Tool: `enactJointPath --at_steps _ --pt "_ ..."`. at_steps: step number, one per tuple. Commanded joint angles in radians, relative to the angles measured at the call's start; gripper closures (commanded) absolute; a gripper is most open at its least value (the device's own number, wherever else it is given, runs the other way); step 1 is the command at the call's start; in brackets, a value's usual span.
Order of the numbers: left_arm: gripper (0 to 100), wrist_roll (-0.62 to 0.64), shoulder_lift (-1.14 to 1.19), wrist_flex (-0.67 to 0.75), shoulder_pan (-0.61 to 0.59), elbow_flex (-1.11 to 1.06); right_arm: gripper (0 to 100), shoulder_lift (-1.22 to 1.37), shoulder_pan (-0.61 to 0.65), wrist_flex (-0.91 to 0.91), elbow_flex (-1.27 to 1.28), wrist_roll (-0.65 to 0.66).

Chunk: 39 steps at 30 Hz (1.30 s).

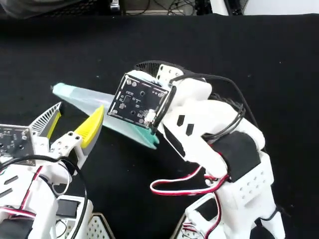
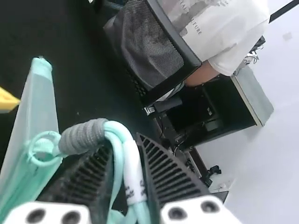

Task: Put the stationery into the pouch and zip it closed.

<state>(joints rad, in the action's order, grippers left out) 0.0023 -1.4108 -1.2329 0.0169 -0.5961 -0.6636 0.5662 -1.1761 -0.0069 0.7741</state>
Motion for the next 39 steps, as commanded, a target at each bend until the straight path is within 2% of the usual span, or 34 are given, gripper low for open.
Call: enactJointPath --at_steps 1,4,7,13,16,20,25,30,34,39 --pt "69 -0.054 0.041 0.103 0.004 -0.041 98.7 -0.001 -0.008 -0.052 -0.073 -0.012" --pt "69 -0.058 0.110 0.187 0.010 -0.088 98.7 -0.002 -0.008 -0.126 -0.159 -0.012" --pt "69 -0.038 0.187 0.198 0.056 -0.088 98.7 0.004 -0.011 -0.166 -0.242 -0.012" --pt "69 -0.021 0.186 0.066 0.173 -0.019 98.7 0.028 -0.012 -0.138 -0.255 0.014" --pt "69 0.005 0.147 0.064 0.179 -0.022 98.7 0.084 -0.012 -0.104 -0.300 0.018" --pt "69 0.003 0.109 0.066 0.177 -0.074 98.7 0.173 -0.009 -0.146 -0.432 0.014" --pt "69 0.003 0.049 0.077 0.074 -0.084 98.7 0.289 -0.009 -0.199 -0.677 -0.014" --pt "69 0.005 0.017 0.081 -0.051 -0.085 98.7 0.415 -0.009 -0.347 -0.920 -0.017" --pt "69 0.009 0.018 0.081 -0.064 -0.090 98.7 0.481 -0.006 -0.434 -1.061 -0.017" --pt "69 0.009 0.018 0.083 -0.067 -0.090 98.7 0.499 0.032 -0.565 -1.112 -0.017"
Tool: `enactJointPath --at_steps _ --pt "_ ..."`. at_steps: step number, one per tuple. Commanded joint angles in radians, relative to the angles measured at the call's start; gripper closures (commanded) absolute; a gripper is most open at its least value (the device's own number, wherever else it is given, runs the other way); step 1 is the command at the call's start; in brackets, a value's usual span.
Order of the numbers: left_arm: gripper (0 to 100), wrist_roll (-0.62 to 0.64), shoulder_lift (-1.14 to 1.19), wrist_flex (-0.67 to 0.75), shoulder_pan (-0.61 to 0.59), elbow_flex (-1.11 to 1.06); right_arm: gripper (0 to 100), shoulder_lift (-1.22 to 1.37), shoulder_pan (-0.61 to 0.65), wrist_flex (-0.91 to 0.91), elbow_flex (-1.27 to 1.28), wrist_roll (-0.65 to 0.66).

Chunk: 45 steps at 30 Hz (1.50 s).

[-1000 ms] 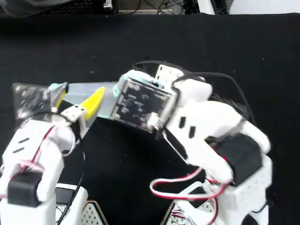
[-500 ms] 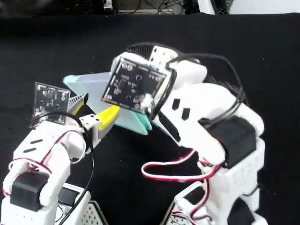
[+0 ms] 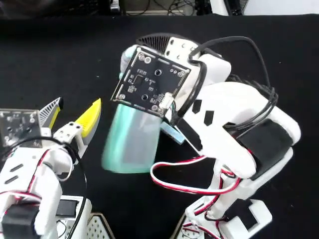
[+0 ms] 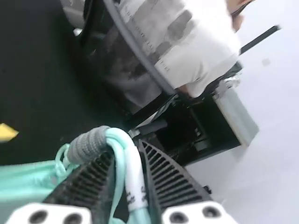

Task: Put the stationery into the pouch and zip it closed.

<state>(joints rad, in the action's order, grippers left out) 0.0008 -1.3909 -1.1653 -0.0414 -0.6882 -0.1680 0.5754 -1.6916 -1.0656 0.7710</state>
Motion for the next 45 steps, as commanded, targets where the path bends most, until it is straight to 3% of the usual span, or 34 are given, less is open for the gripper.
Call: enactJointPath --at_steps 1,9,17,26,31,38,45 --pt "69 0.011 -0.002 0.025 -0.008 -0.001 98.7 0.004 0.034 -0.063 -0.054 -0.014" --pt "69 0.012 -0.002 0.063 -0.101 -0.002 98.7 -0.097 0.051 -0.072 0.019 -0.055" --pt "69 0.008 0.029 0.071 -0.107 -0.030 98.7 -0.197 0.084 -0.029 0.196 -0.055" --pt "69 0.009 0.087 0.196 -0.116 -0.091 98.7 -0.206 0.086 -0.034 0.202 -0.055" --pt "69 0.012 0.089 0.207 -0.177 -0.042 98.7 -0.206 0.089 -0.068 0.200 -0.054" --pt "69 0.012 0.097 0.203 -0.176 -0.041 98.7 -0.255 0.086 -0.066 0.206 -0.049" --pt "69 0.008 0.087 0.107 0.019 -0.101 98.7 -0.232 0.083 0.008 0.206 -0.060"
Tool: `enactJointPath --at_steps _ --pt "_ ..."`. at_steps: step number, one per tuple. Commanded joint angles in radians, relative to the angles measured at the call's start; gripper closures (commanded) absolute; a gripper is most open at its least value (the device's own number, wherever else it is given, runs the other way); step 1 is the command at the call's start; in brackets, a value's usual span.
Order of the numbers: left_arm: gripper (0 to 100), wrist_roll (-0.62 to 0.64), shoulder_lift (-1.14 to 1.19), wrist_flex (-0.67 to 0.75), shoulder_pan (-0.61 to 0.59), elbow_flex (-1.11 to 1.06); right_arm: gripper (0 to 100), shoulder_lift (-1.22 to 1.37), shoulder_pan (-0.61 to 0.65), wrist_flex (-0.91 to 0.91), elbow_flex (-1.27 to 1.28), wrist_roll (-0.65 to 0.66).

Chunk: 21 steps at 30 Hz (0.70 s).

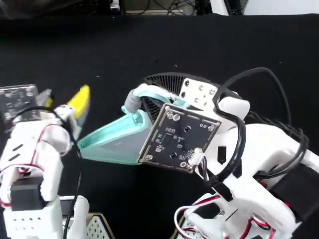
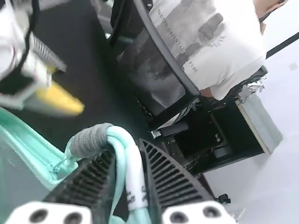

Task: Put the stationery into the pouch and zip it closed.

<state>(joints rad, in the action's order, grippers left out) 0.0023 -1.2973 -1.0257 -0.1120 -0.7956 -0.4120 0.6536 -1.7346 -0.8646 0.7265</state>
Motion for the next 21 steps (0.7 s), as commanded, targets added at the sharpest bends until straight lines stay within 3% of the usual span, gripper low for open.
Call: enactJointPath --at_steps 1,9,15,21 --pt "69 0.006 -0.008 -0.046 0.117 0.007 98.7 0.021 0.005 0.069 0.005 -0.034" --pt "69 0.003 -0.009 -0.115 0.194 0.007 98.7 0.105 0.005 0.250 0.005 -0.203" --pt "69 0.003 -0.129 -0.138 0.197 0.002 98.7 0.140 0.009 0.236 0.007 -0.319" --pt "69 -0.012 -0.239 -0.184 0.306 -0.002 98.7 0.145 0.011 0.250 0.005 -0.419"
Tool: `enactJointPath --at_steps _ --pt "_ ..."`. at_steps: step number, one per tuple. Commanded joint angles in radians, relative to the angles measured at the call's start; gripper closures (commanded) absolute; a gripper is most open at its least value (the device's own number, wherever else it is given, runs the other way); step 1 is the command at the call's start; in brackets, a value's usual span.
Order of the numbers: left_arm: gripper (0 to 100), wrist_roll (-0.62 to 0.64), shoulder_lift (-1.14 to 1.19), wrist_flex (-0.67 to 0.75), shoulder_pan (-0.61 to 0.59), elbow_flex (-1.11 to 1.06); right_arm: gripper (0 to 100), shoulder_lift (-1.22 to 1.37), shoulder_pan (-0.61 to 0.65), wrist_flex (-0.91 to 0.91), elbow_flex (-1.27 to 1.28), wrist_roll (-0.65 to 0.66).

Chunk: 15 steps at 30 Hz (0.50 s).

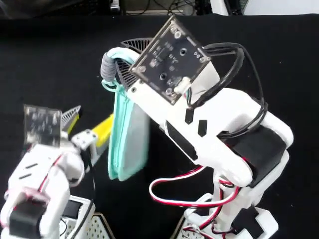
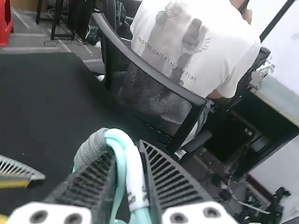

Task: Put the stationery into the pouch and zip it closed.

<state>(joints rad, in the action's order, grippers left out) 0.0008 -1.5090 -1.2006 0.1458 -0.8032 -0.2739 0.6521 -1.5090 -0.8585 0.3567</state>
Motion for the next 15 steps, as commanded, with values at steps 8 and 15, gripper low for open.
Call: enactJointPath --at_steps 8,15 --pt "69 -0.058 -0.029 -0.002 0.061 -0.045 98.7 0.010 0.040 0.069 0.070 -0.095" --pt "69 -0.091 -0.029 -0.003 0.061 -0.050 98.7 -0.002 0.075 0.104 0.219 -0.089"
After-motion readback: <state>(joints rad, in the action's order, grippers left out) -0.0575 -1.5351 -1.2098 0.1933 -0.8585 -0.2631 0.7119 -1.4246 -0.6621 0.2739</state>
